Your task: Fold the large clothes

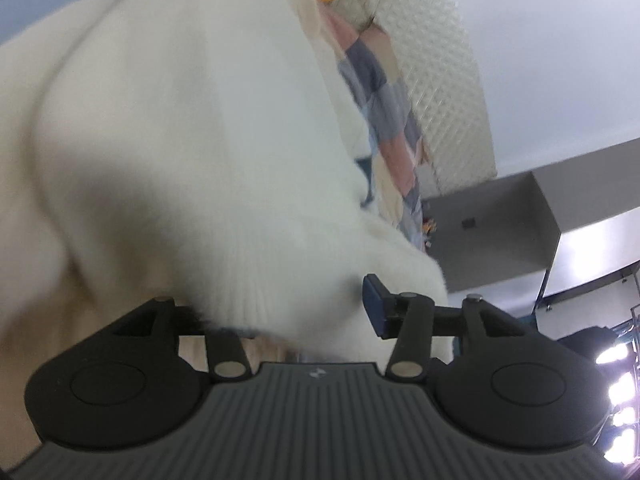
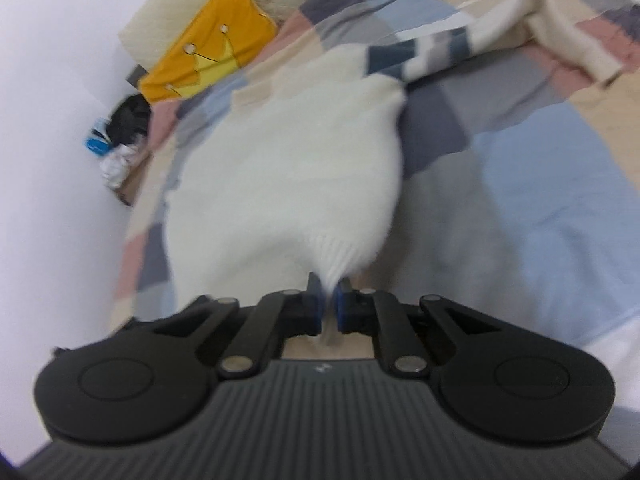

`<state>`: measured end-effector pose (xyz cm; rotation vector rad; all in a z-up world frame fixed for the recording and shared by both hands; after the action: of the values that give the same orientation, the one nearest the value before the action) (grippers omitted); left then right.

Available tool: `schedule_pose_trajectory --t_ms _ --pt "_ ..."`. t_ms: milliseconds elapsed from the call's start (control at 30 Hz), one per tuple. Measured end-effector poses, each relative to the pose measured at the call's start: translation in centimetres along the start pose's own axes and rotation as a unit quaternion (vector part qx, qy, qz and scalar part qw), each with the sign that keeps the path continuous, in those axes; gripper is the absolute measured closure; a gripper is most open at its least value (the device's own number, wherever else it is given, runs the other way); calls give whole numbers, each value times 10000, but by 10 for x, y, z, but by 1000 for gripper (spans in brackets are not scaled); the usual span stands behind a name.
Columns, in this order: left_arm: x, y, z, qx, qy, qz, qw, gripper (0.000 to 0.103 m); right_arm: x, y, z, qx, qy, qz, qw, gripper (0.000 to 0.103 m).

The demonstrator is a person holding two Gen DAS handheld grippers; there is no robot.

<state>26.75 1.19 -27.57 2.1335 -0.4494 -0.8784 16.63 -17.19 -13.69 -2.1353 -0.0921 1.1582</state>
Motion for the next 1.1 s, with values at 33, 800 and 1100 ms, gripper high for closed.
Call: schedule_pose_trajectory --t_ms 33,800,1100 --pt "-1 1 6 27 -85 -31 10000 48 -2 7 1 -49 3 135 9999 94" --pt "-105 -6 35 56 -514 -1103 9926 29 -11 47 8 -81 -227 906 9956 60" --pt "-172 -55 -48 -246 279 -2428 9694 27 23 -14 11 -115 -329 162 9993 60"
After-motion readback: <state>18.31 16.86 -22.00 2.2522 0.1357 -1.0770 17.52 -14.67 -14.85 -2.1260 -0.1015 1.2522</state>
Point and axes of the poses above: each gripper's, at about its wrist camera, not at the fingertips, and x roughly the way its jaws point, y to its right, z to its underside, the point moved 10 cm from there along x, roughly the way its jaws point, and after that the axes turned 14 degrees about x, right-handed, at the moved point
